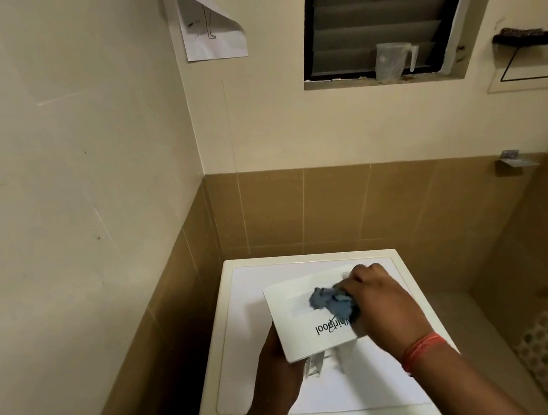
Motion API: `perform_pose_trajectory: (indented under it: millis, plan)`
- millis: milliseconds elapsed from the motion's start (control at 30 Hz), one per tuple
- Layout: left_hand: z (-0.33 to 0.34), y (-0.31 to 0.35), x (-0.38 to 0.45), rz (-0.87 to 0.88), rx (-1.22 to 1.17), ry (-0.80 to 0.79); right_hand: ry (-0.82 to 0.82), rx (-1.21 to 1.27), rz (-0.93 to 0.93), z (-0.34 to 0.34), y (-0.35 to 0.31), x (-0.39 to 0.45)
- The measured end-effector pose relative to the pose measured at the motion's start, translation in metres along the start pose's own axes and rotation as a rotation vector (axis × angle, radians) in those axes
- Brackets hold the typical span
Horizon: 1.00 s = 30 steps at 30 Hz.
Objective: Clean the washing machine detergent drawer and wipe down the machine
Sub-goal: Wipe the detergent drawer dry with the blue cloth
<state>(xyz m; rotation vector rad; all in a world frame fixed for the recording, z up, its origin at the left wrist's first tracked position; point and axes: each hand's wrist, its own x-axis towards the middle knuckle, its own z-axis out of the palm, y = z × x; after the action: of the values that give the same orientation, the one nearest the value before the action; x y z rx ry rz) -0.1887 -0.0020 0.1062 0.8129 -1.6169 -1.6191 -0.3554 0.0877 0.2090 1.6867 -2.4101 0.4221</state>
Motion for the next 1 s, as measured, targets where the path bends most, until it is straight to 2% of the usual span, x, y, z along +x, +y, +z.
perform_pose_trajectory:
  millis: [67, 133, 300, 400, 467, 567, 633, 700, 800, 900, 1000]
  plan:
    - [0.001, -0.002, 0.002, 0.023, 0.016, 0.008, 0.035, 0.009, 0.062, 0.002, -0.002, -0.002]
    - [0.000, -0.002, 0.003, 0.013, -0.002, 0.011, 0.045, -0.016, 0.020, 0.009, -0.023, -0.004]
    - [-0.002, -0.001, 0.003, -0.040, -0.018, 0.021, -0.035, -0.006, -0.284, 0.009, -0.060, 0.011]
    - [0.000, -0.001, 0.002, -0.036, -0.028, -0.013, -0.201, -0.091, -0.503, -0.007, -0.030, 0.022]
    - [0.002, 0.004, 0.002, -0.034, -0.100, -0.036, -0.233, -0.217, -0.589, -0.019, -0.002, 0.025]
    - [0.003, 0.005, 0.004, -0.020, -0.175, -0.006, -0.181, -0.310, -0.541, -0.025, 0.022, 0.024]
    - [0.003, 0.007, 0.003, -0.038, -0.202, -0.003, -0.147, -0.297, -0.444, -0.018, 0.005, 0.019]
    - [0.001, 0.002, 0.001, -0.086, -0.124, -0.010, -0.135, -0.218, -0.361, -0.005, -0.026, 0.014]
    - [-0.003, -0.001, -0.001, -0.041, 0.077, 0.000, -0.141, -0.071, -0.294, 0.005, -0.057, 0.011]
    - [-0.003, 0.001, -0.001, -0.061, -0.005, 0.064, -0.074, -0.016, -0.365, 0.005, -0.036, 0.010]
    - [-0.001, 0.005, -0.001, -0.026, -0.096, 0.030, -0.028, 0.019, -0.287, 0.005, 0.008, -0.005]
